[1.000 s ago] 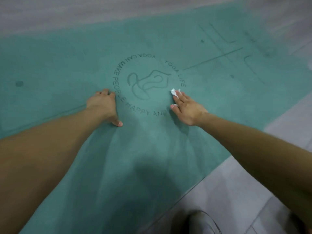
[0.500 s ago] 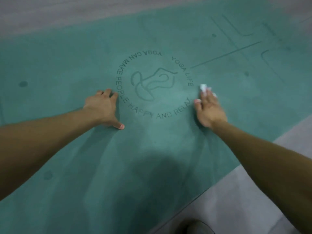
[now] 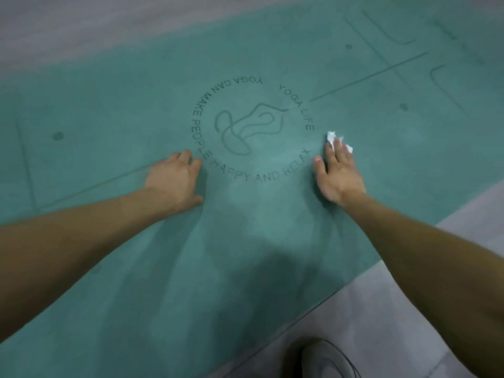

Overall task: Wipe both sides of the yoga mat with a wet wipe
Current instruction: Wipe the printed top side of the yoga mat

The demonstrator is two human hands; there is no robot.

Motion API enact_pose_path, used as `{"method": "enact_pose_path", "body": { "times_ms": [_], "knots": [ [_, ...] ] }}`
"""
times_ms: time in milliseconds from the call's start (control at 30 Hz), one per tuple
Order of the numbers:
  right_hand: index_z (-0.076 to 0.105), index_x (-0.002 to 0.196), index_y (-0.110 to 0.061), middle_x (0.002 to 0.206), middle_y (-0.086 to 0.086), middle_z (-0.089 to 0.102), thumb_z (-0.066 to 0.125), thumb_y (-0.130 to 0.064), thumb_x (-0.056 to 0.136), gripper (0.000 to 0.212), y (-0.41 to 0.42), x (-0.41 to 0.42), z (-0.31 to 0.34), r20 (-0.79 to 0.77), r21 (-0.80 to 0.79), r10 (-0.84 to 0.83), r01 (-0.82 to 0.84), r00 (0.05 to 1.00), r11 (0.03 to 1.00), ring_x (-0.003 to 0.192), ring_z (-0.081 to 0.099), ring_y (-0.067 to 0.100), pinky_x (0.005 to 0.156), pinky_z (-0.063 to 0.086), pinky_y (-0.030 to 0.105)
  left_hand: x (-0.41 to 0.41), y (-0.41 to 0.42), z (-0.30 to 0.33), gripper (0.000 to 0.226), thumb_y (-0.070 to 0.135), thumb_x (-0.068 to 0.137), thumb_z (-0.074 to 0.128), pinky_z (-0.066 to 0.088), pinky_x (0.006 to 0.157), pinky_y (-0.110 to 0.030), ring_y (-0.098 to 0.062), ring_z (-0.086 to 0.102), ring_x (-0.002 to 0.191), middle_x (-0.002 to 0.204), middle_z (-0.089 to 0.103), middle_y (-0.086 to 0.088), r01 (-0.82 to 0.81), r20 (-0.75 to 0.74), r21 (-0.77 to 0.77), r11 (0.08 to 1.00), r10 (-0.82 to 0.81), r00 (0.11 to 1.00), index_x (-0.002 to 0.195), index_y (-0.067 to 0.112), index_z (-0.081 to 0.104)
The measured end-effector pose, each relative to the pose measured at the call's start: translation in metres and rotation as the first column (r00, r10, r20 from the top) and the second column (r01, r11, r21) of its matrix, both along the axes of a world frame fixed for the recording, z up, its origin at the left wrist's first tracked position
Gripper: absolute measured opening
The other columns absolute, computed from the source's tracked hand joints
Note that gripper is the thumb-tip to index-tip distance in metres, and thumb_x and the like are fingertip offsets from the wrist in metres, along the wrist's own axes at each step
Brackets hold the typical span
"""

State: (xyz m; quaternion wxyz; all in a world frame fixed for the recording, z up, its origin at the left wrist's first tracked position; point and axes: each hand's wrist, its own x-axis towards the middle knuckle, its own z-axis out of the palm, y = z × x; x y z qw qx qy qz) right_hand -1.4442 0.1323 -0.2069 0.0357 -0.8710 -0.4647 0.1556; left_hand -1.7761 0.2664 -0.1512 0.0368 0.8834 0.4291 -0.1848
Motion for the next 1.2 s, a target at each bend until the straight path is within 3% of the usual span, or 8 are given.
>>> {"method": "enact_pose_path", "body": {
  "times_ms": [100, 233, 367, 467, 567, 667, 933, 1200],
  "knots": [
    [0.008, 0.168, -0.012, 0.177, 0.005, -0.002, 0.022, -0.062, 0.106, 0.082, 0.006, -0.101, -0.009, -0.058, 0.153, 0.254, -0.243, 0.965, 0.958, 0.163, -0.008, 0.020, 0.132, 0.002, 0.042, -0.013, -0.023, 0.004, 0.066, 0.052, 0.071, 0.082, 0.050, 0.093, -0.043, -0.029, 0.056, 0.115, 0.117, 0.054, -0.005, 0.058, 0.023, 0.066, 0.996, -0.059, 0.998, 0.121, 0.021, 0.053],
    [0.016, 0.168, -0.021, 0.176, -0.002, 0.010, 0.031, -0.052, 0.111, 0.067, -0.014, -0.180, -0.010, -0.060, 0.159, 0.821, -0.807, 0.567, 0.569, 0.163, 0.003, 0.017, 0.133, 0.006, 0.037, -0.031, -0.026, 0.004, 0.046, 0.036, 0.076, 0.073, 0.051, 0.089, -0.043, -0.030, 0.059, 0.110, 0.112, 0.058, -0.005, 0.014, 0.014, 0.044, 0.999, -0.014, 1.000, 0.116, 0.020, 0.055],
    [0.012, 0.169, -0.021, 0.177, -0.002, 0.004, 0.027, -0.046, 0.113, 0.063, -0.030, -0.032, 0.002, -0.007, 0.088, 0.284, -0.283, 0.959, 0.955, 0.163, 0.000, 0.018, 0.132, 0.000, 0.037, -0.034, -0.036, 0.004, 0.055, 0.049, 0.077, 0.073, 0.051, 0.094, -0.044, -0.028, 0.057, 0.114, 0.115, 0.055, -0.002, 0.072, 0.022, 0.011, 0.997, -0.072, 0.997, 0.121, 0.024, 0.054],
    [0.010, 0.169, -0.014, 0.176, 0.001, -0.007, 0.021, -0.058, 0.109, 0.075, -0.059, 0.012, 0.008, 0.019, -0.039, -0.056, 0.057, 0.998, 0.998, 0.162, -0.010, 0.020, 0.131, -0.006, 0.035, -0.027, -0.052, 0.001, 0.076, 0.068, 0.073, 0.075, 0.046, 0.099, -0.042, -0.027, 0.055, 0.117, 0.120, 0.054, -0.001, 0.136, 0.052, 0.004, 0.991, -0.136, 0.989, 0.130, 0.025, 0.050],
    [0.003, 0.169, -0.017, 0.177, 0.000, -0.005, 0.025, -0.059, 0.107, 0.078, -0.075, -0.094, 0.003, -0.039, 0.084, 0.285, -0.281, 0.958, 0.956, 0.162, -0.013, 0.019, 0.133, 0.003, 0.041, -0.014, -0.070, -0.007, 0.100, 0.066, 0.060, 0.084, 0.044, 0.102, -0.043, -0.029, 0.055, 0.120, 0.124, 0.055, -0.004, 0.144, 0.067, -0.004, 0.990, -0.144, 0.987, 0.138, 0.019, 0.045],
    [0.019, 0.168, -0.016, 0.176, 0.002, 0.012, 0.039, -0.048, 0.110, 0.069, -0.099, -0.175, -0.001, -0.118, 0.148, 0.803, -0.790, 0.584, 0.595, 0.163, 0.006, 0.022, 0.132, 0.012, 0.042, -0.002, -0.074, -0.014, 0.096, 0.050, 0.052, 0.095, 0.048, 0.095, -0.045, -0.032, 0.058, 0.112, 0.119, 0.055, -0.007, 0.189, 0.090, 0.038, 0.981, -0.192, 0.977, 0.130, 0.016, 0.050],
    [0.007, 0.169, -0.017, 0.176, 0.001, -0.009, 0.016, -0.059, 0.109, 0.074, -0.111, 0.010, 0.017, -0.009, -0.112, -0.096, 0.095, 0.995, 0.989, 0.162, -0.011, 0.019, 0.132, -0.004, 0.037, 0.002, -0.070, 0.004, 0.112, 0.081, 0.046, 0.084, 0.044, 0.102, -0.042, -0.026, 0.051, 0.120, 0.123, 0.048, -0.003, 0.192, 0.043, -0.061, 0.980, -0.189, 0.981, 0.134, 0.022, 0.046],
    [0.021, 0.167, -0.016, 0.176, 0.001, 0.014, 0.039, -0.041, 0.112, 0.063, -0.147, -0.163, 0.003, -0.121, 0.158, 0.736, -0.719, 0.667, 0.677, 0.163, 0.006, 0.021, 0.133, 0.009, 0.040, 0.012, -0.102, 0.006, 0.112, 0.081, 0.043, 0.084, 0.047, 0.100, -0.037, -0.023, 0.046, 0.120, 0.126, 0.041, -0.002, 0.357, -0.095, -0.134, 0.925, -0.370, 0.924, 0.127, 0.021, 0.041]
  ]
}}
